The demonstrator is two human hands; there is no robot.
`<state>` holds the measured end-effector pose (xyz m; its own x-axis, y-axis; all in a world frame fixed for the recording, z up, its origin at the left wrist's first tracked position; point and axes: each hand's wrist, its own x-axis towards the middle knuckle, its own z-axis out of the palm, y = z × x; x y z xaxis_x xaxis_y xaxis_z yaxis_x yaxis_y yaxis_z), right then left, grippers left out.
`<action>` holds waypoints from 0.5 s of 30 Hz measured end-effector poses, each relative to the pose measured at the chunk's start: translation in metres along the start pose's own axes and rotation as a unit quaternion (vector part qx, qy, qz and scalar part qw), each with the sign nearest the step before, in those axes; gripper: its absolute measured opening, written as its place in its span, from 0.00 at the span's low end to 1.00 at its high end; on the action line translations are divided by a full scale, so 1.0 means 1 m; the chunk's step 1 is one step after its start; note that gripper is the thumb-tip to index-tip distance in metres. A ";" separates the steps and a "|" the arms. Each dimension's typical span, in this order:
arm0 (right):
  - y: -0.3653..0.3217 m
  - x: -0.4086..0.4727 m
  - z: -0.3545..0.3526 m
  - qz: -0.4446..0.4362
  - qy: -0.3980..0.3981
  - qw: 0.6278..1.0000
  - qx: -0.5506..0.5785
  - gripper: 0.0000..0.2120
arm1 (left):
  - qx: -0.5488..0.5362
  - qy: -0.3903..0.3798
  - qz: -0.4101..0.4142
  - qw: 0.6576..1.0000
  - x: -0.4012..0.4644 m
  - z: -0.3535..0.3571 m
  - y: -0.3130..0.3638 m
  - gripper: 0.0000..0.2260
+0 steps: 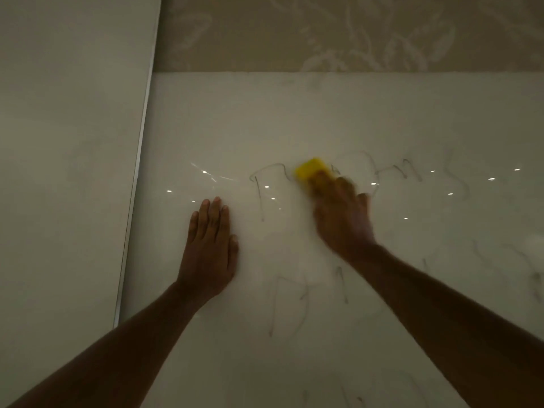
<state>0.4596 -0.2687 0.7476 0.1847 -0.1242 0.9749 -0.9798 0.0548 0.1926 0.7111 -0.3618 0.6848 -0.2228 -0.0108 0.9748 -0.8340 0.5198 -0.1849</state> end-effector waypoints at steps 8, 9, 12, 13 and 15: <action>-0.034 -0.038 0.011 -0.334 -0.054 0.940 -0.050 0.28 | -0.017 0.024 -0.005 1.000 -0.002 0.002 -0.001 0.26; -0.029 -0.030 0.010 -0.375 -0.057 0.923 -0.065 0.28 | -0.019 0.026 -0.007 0.999 -0.002 0.003 -0.001 0.26; -0.019 0.023 -0.001 -0.209 -0.040 0.975 -0.061 0.29 | -0.014 0.026 -0.011 0.999 -0.002 0.003 0.000 0.26; -0.019 0.041 -0.007 -0.101 -0.013 0.994 -0.038 0.29 | -0.015 0.025 -0.014 0.999 -0.002 0.002 0.001 0.27; -0.028 0.056 -0.012 0.012 0.013 1.000 -0.025 0.29 | -0.016 0.022 -0.026 0.999 -0.003 0.000 0.003 0.27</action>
<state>0.4982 -0.2656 0.7977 0.1639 -0.0958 0.9818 -0.9791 0.1060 0.1738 0.7094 -0.3608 0.6816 -0.1564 -0.0005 0.9877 -0.8270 0.5468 -0.1307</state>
